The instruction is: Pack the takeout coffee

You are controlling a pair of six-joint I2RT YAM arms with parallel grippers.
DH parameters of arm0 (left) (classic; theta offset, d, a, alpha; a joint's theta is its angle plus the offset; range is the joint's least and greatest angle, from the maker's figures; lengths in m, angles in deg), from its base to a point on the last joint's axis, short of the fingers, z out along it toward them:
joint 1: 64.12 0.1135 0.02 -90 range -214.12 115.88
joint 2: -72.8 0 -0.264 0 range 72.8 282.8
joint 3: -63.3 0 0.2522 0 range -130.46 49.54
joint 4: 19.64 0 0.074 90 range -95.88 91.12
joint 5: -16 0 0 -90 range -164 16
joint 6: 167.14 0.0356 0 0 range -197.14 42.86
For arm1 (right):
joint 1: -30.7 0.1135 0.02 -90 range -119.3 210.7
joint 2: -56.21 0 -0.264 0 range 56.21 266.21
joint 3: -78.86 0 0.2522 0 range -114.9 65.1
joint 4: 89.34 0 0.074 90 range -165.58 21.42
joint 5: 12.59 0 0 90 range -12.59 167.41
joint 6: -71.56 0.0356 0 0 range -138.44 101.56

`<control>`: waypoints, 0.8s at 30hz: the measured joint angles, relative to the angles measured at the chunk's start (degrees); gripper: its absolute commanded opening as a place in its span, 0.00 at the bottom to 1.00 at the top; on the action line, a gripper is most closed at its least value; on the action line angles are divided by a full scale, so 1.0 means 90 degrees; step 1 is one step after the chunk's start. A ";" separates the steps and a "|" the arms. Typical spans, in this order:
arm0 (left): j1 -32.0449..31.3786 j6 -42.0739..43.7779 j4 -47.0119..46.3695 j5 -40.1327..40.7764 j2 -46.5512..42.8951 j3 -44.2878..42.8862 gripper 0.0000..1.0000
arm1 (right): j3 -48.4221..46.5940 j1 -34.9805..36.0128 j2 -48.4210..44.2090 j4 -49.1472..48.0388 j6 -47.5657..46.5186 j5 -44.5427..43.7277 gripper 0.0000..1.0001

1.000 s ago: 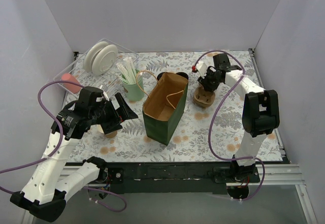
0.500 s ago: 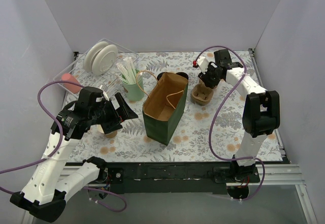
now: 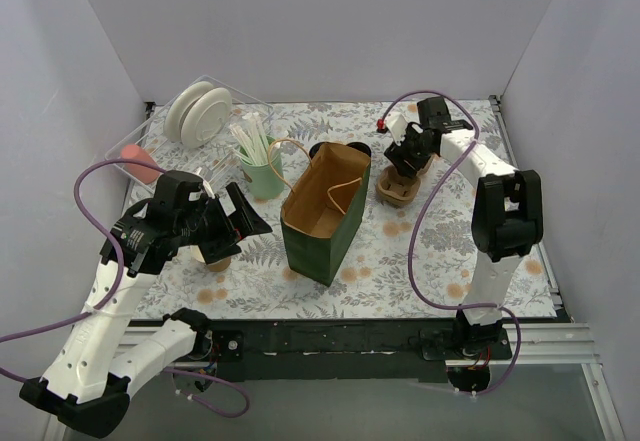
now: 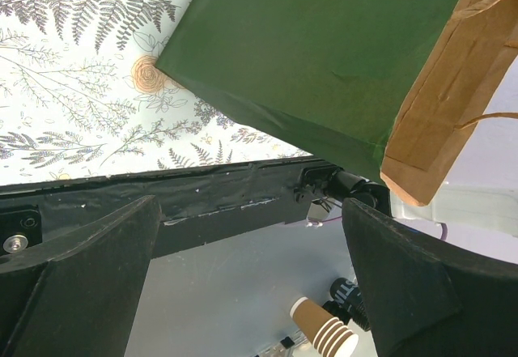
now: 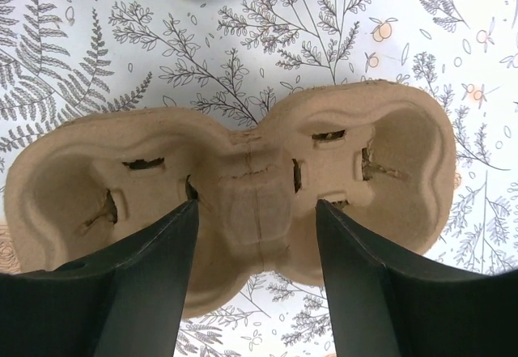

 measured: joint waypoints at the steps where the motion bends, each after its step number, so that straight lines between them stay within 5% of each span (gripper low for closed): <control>1: 0.0000 0.0000 0.0005 0.0000 0.0000 0.0000 0.95 | -0.0049 0.0000 0.0078 -0.0005 0.0010 0.0000 0.68; 6: 0.0000 0.0002 0.0063 0.0012 0.0002 -0.0002 0.95 | -0.0078 0.0000 0.0228 0.0002 0.0029 -0.0056 0.63; 11: 0.0000 0.0002 0.0092 0.0017 0.0015 -0.0002 0.95 | -0.0078 0.0000 0.0236 -0.0002 0.0046 -0.0090 0.47; 24: 0.0000 0.0034 0.0114 0.0019 0.0121 -0.0010 0.95 | -0.0151 0.0000 0.0236 0.0061 0.0070 -0.0199 0.41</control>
